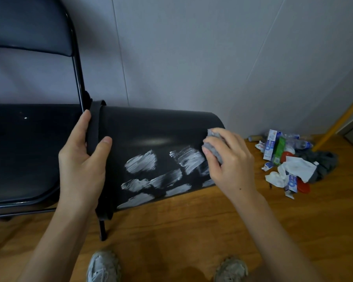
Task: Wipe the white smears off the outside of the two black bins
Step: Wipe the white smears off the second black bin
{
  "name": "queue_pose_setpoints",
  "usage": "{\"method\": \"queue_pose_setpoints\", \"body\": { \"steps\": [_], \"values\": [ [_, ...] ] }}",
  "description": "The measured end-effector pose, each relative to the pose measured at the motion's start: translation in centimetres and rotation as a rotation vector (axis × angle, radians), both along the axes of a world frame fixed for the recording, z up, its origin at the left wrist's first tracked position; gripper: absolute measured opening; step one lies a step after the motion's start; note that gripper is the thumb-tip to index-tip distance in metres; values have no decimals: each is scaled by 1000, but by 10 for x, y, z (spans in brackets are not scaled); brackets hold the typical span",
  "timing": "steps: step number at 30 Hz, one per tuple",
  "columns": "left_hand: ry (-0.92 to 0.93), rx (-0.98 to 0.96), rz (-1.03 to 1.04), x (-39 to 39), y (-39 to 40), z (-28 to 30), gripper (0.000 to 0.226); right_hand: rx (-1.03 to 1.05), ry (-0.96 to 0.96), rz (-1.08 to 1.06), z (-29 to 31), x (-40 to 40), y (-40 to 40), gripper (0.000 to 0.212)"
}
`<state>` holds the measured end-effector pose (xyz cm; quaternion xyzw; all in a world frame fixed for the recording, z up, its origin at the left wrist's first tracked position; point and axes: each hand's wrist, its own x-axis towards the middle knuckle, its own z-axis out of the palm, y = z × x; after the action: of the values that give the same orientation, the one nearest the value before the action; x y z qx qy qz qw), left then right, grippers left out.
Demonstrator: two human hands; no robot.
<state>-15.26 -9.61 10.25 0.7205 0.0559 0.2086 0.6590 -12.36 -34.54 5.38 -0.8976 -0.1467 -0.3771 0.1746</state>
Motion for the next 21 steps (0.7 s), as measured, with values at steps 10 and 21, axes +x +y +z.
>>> {"method": "queue_pose_setpoints", "body": {
  "steps": [10,21],
  "values": [
    [5,13,42,4,3,-6,57,138,42,-182,-4,-1,-6,25],
    [-11,37,4,-1,-1,-9,58,29,-15,38,1,7,13,27]
  ]
}}
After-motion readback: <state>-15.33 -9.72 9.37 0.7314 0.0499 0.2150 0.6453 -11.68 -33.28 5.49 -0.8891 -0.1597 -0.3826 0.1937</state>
